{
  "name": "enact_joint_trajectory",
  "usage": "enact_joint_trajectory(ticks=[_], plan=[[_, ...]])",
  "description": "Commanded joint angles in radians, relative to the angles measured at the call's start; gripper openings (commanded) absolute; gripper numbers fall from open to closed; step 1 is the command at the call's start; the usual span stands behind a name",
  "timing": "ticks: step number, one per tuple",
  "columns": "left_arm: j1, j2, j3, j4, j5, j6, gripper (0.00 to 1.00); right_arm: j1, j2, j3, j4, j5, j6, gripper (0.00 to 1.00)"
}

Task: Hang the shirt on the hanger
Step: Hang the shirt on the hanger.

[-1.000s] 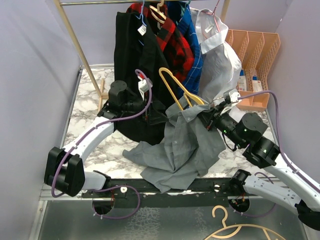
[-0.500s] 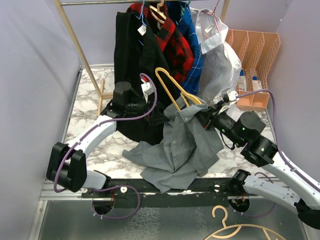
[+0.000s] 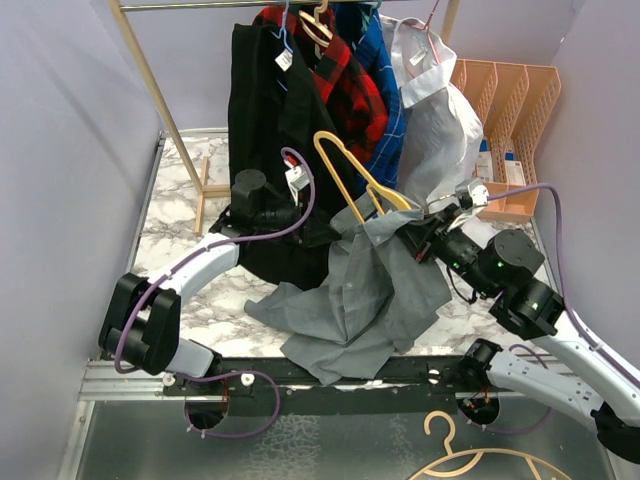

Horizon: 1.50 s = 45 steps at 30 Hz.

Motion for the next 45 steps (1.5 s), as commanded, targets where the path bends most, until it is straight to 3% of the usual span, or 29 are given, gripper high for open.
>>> enact_joint_trajectory(ticks=[1, 4, 6, 13, 27, 37, 45], plan=[[-0.016, 0.017, -0.004, 0.251, 0.085, -0.259, 0.44, 0.000, -0.026, -0.015, 0.040, -0.029, 0.044, 0.01], [-0.016, 0.027, 0.009, 0.310, 0.092, -0.331, 0.13, 0.001, -0.035, -0.032, 0.045, -0.039, 0.063, 0.01], [-0.016, 0.034, 0.021, 0.327, 0.096, -0.351, 0.00, 0.001, -0.039, -0.042, 0.050, -0.047, 0.072, 0.01], [0.000, 0.022, 0.038, 0.336, 0.129, -0.290, 0.00, 0.000, -0.043, -0.034, 0.016, -0.054, 0.047, 0.01], [0.277, 0.008, 0.062, 0.335, 0.217, -0.197, 0.00, 0.001, -0.044, 0.151, -0.390, -0.170, -0.321, 0.01], [0.345, 0.027, 0.129, 0.320, 0.271, -0.184, 0.00, 0.000, -0.023, 0.172, -0.567, -0.109, -0.484, 0.01], [0.413, 0.069, 0.200, 0.305, 0.357, -0.199, 0.00, 0.001, 0.046, 0.208, -0.687, 0.027, -0.590, 0.01]])
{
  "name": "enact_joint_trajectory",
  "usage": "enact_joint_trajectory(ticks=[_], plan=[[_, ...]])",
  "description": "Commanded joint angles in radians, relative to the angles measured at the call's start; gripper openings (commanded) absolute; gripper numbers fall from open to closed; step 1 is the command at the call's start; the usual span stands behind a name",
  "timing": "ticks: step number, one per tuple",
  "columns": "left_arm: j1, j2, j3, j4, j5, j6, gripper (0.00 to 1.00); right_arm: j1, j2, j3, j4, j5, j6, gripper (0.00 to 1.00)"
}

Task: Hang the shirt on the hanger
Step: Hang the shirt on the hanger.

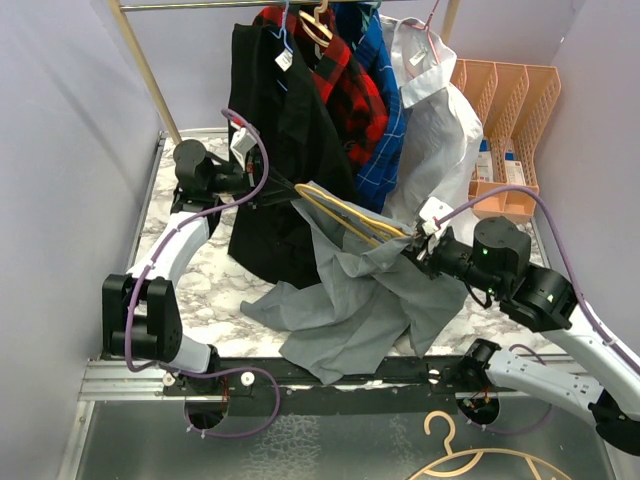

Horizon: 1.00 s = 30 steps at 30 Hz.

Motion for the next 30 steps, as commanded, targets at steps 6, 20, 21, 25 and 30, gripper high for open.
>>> enact_joint_trajectory(ticks=[6, 20, 21, 25, 30], plan=[[0.125, 0.062, 0.091, 0.004, 0.037, 0.008, 0.00, -0.005, 0.085, 0.043, -0.275, 0.179, -0.137, 0.01], [0.158, 0.138, 0.170, 0.023, 0.297, -0.058, 0.00, -0.005, -0.004, 0.058, -0.199, 0.085, -0.220, 0.01], [0.166, 0.136, 0.166, 0.026, 0.298, -0.044, 0.00, -0.005, -0.020, 0.060, -0.197, 0.071, -0.225, 0.01], [0.173, 0.145, 0.170, 0.057, 0.297, -0.015, 0.00, -0.005, -0.065, 0.063, -0.177, 0.068, -0.194, 0.01], [0.181, 0.199, 0.219, 0.244, 0.295, -0.166, 0.00, -0.005, -0.055, 0.081, -0.223, 0.123, -0.189, 0.01]])
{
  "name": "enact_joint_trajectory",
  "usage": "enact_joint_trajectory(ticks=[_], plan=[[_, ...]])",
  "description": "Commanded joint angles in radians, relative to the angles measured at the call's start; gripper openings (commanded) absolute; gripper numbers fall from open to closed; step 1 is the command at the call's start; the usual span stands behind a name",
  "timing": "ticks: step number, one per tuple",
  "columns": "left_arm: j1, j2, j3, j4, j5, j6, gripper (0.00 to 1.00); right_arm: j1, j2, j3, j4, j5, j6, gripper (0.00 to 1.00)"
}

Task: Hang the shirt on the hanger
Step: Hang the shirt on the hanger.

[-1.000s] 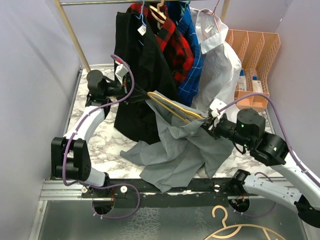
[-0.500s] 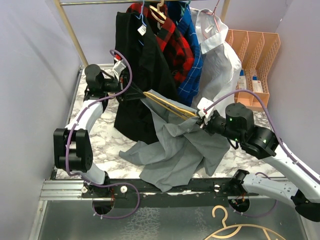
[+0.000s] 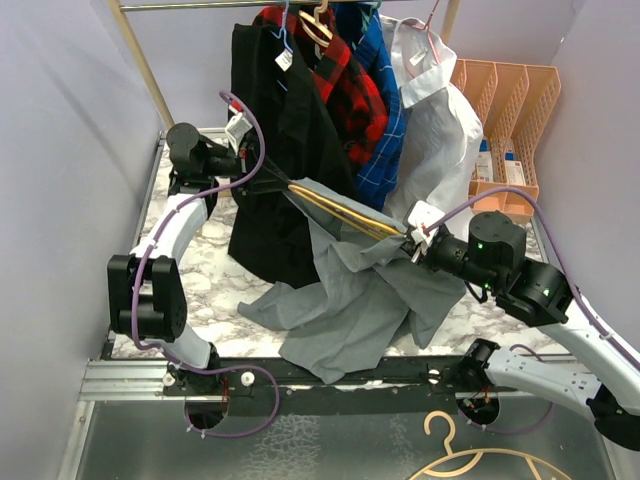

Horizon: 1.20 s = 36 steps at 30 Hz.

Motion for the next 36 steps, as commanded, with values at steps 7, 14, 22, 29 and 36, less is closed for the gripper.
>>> enact_joint_trajectory(ticks=[7, 14, 22, 29, 36], plan=[[0.144, 0.110, 0.119, 0.424, 0.114, -0.259, 0.00, -0.012, -0.057, -0.012, -0.302, 0.276, -0.030, 0.01], [0.142, 0.164, 0.137, 1.009, 0.114, -0.807, 0.00, -0.012, -0.016, -0.044, -0.255, 0.305, -0.019, 0.01], [0.098, -0.008, 0.014, 1.090, 0.114, -0.874, 0.00, -0.012, 0.157, 0.025, -0.313, 0.158, 0.074, 0.01], [0.040, -0.116, 0.001, 1.091, 0.111, -0.962, 0.00, -0.013, 0.298, 0.116, -0.287, 0.174, 0.142, 0.01], [-0.057, -0.181, -0.234, 1.090, 0.057, -0.947, 0.00, -0.012, 0.333, 0.108, -0.083, 0.111, 0.272, 0.01]])
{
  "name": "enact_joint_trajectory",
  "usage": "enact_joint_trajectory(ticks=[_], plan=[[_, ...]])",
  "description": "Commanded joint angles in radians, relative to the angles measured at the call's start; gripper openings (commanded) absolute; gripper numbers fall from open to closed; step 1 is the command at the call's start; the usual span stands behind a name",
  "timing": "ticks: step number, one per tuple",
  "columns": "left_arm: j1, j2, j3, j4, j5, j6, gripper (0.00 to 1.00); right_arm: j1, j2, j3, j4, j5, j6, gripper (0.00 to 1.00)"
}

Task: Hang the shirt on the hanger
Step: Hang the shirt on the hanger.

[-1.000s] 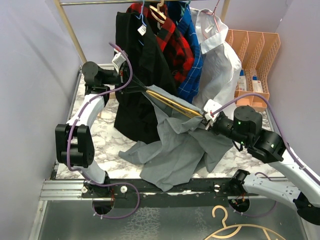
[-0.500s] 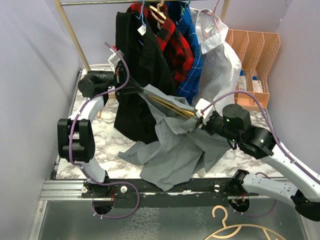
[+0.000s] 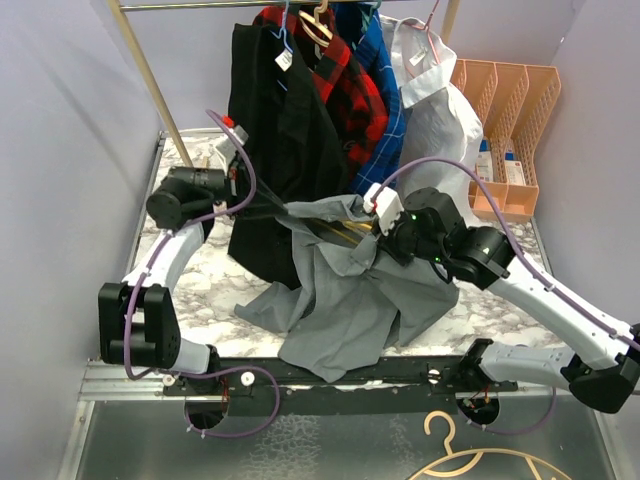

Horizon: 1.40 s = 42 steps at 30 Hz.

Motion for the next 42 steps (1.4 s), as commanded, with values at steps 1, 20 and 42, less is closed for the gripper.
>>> enact_joint_trajectory(ticks=[1, 20, 42], plan=[[-0.054, -0.029, -0.130, 0.238, 0.038, -0.001, 0.00, -0.016, 0.020, -0.017, 0.071, 0.008, 0.125, 0.01], [-0.437, 0.037, -0.231, 0.050, -0.124, 0.151, 0.00, -0.014, 0.179, -0.076, 0.418, 0.065, 0.351, 0.01], [-0.706, -0.240, -0.196, -2.019, -0.703, 1.847, 0.00, -0.016, 0.083, -0.102, 0.628, 0.132, 0.338, 0.01]])
